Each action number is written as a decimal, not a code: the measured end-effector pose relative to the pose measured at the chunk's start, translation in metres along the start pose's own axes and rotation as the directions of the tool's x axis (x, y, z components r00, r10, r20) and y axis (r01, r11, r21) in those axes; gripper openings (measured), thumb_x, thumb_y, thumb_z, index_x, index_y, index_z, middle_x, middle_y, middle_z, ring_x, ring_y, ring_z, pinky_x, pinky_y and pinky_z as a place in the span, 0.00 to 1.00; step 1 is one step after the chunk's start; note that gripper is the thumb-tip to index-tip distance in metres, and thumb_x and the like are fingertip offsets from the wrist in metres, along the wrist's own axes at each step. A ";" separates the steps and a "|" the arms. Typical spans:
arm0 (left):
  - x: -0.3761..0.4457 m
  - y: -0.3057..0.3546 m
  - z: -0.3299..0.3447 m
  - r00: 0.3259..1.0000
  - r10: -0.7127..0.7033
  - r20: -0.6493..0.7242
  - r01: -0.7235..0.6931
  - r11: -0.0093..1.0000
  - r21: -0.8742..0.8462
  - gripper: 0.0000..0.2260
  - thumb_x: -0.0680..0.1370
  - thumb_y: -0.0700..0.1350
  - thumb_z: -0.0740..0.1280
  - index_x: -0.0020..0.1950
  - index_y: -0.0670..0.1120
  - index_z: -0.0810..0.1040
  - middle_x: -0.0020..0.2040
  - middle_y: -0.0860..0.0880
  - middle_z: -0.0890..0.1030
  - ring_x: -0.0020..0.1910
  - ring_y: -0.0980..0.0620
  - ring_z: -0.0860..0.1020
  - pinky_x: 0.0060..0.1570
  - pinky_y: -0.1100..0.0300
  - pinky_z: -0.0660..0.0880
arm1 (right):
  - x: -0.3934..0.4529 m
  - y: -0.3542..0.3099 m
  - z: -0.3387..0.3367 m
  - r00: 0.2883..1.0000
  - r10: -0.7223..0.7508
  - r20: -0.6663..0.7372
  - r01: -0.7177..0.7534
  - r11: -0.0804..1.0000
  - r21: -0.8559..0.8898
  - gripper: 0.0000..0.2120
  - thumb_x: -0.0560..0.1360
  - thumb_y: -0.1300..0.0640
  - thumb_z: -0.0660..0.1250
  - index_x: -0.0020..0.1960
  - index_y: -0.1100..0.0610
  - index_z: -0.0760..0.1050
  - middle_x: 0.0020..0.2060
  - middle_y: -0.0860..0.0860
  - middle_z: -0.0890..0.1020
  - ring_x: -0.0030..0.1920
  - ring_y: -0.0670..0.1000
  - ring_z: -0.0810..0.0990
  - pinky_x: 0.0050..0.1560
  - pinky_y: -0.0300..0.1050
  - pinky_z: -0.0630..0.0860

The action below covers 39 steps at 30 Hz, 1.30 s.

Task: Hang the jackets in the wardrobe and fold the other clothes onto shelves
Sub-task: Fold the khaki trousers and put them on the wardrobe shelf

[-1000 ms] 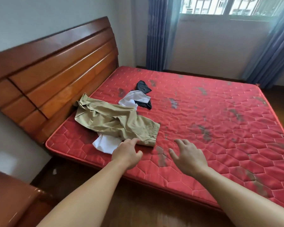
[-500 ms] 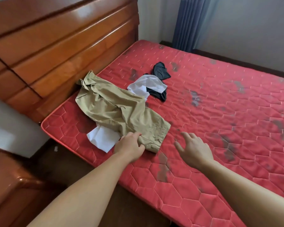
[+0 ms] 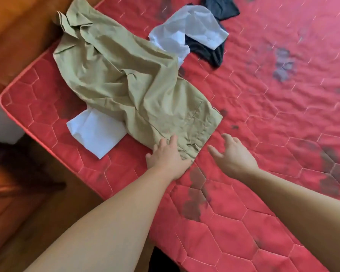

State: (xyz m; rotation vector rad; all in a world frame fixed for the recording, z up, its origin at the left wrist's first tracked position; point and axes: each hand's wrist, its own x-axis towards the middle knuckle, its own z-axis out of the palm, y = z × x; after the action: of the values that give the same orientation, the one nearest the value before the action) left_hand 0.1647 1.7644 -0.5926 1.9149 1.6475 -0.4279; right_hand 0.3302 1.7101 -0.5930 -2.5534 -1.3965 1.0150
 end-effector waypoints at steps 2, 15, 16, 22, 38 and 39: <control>0.028 0.000 0.029 0.998 -0.003 0.057 0.003 1.000 -0.010 0.39 0.71 0.66 0.68 0.75 0.56 0.54 0.74 0.48 0.59 0.72 0.43 0.61 0.62 0.44 0.66 | 0.033 0.006 0.023 0.998 0.063 -0.009 -0.063 0.995 0.084 0.30 0.77 0.37 0.58 0.71 0.56 0.64 0.67 0.55 0.72 0.64 0.57 0.73 0.56 0.52 0.71; 0.100 -0.007 0.070 0.993 0.048 0.112 -0.013 0.955 -0.297 0.30 0.72 0.57 0.69 0.71 0.58 0.63 0.64 0.52 0.68 0.58 0.47 0.74 0.60 0.52 0.72 | 0.135 -0.022 0.067 0.960 0.253 -0.122 -0.070 0.635 0.769 0.04 0.70 0.61 0.66 0.41 0.53 0.74 0.35 0.49 0.80 0.37 0.49 0.78 0.44 0.53 0.79; 0.103 -0.008 0.063 0.991 0.041 0.129 0.033 0.853 -0.521 0.23 0.74 0.55 0.69 0.68 0.56 0.70 0.61 0.52 0.73 0.56 0.50 0.75 0.58 0.54 0.73 | 0.132 -0.028 0.065 0.965 0.155 -0.209 0.037 0.712 0.702 0.04 0.70 0.63 0.63 0.40 0.55 0.72 0.32 0.49 0.77 0.34 0.48 0.74 0.40 0.50 0.77; 0.103 -0.008 -0.007 0.990 0.023 0.137 0.127 0.256 -0.958 0.26 0.65 0.63 0.74 0.60 0.56 0.78 0.54 0.55 0.84 0.53 0.56 0.81 0.51 0.57 0.77 | 0.088 -0.066 0.056 0.875 -0.402 -0.271 0.475 0.822 0.314 0.08 0.75 0.62 0.61 0.43 0.49 0.73 0.35 0.48 0.76 0.37 0.51 0.74 0.37 0.47 0.67; 0.056 -0.021 -0.121 0.986 -0.143 -0.083 -0.089 -0.035 -0.995 0.16 0.79 0.47 0.59 0.62 0.43 0.80 0.58 0.45 0.83 0.59 0.47 0.80 0.64 0.47 0.74 | 0.050 -0.093 0.080 0.991 0.074 0.113 -0.117 0.884 0.452 0.43 0.67 0.47 0.70 0.77 0.44 0.52 0.77 0.49 0.53 0.76 0.55 0.54 0.71 0.62 0.61; 0.049 -0.024 -0.128 0.989 -0.117 -0.089 -0.099 -0.078 -0.992 0.18 0.79 0.47 0.59 0.63 0.41 0.79 0.60 0.42 0.82 0.60 0.45 0.79 0.65 0.45 0.73 | 0.053 -0.095 0.078 0.977 0.163 0.135 -0.207 0.873 0.442 0.46 0.67 0.45 0.72 0.78 0.44 0.51 0.78 0.52 0.49 0.76 0.58 0.52 0.72 0.63 0.60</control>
State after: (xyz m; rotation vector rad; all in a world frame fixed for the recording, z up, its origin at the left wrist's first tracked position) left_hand 0.1348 1.8833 -0.5255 0.6334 1.2592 0.8894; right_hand 0.2357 1.7878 -0.6487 -2.3346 -0.8051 1.3233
